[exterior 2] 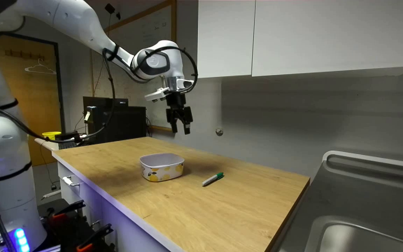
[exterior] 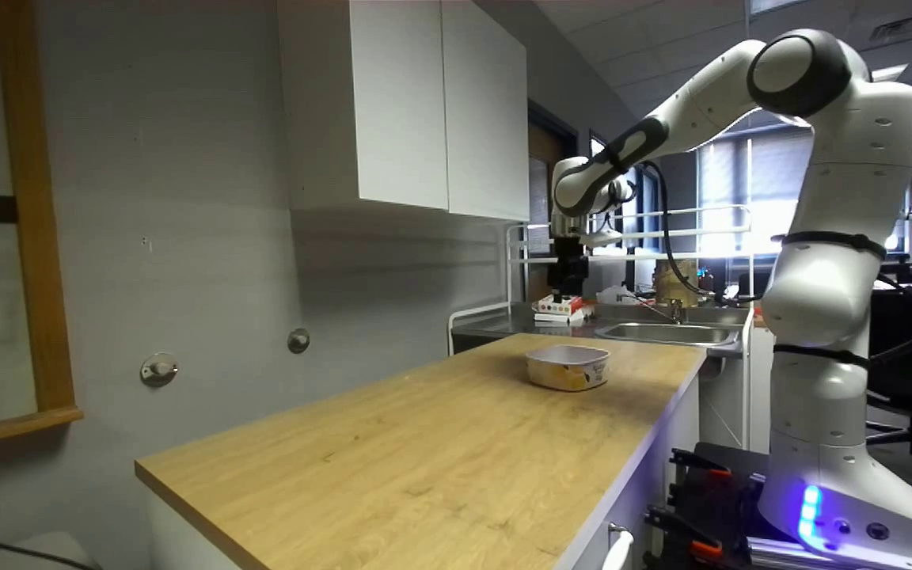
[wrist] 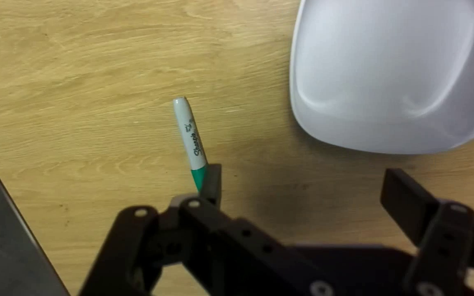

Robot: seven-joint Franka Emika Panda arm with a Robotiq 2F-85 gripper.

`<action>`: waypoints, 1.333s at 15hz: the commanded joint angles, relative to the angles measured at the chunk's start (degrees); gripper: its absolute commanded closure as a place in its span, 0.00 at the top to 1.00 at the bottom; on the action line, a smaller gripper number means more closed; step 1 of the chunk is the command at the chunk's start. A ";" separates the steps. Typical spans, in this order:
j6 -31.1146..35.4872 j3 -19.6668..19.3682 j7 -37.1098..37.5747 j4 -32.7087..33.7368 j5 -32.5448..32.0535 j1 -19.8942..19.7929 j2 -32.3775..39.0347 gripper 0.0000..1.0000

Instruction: Pick up the marker from the table and put it in the bowl

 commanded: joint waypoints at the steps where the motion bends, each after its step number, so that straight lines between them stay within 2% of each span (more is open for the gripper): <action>1: -0.47 -1.64 -2.03 7.70 -0.04 -1.21 9.19 1.00; 8: -1.40 -1.75 -7.14 18.27 3.13 -2.80 22.60 1.00; 12: -1.23 -0.95 -11.27 23.38 7.31 -4.49 29.38 1.00; 20: -1.27 -0.94 -19.56 29.39 12.36 -12.84 38.84 1.00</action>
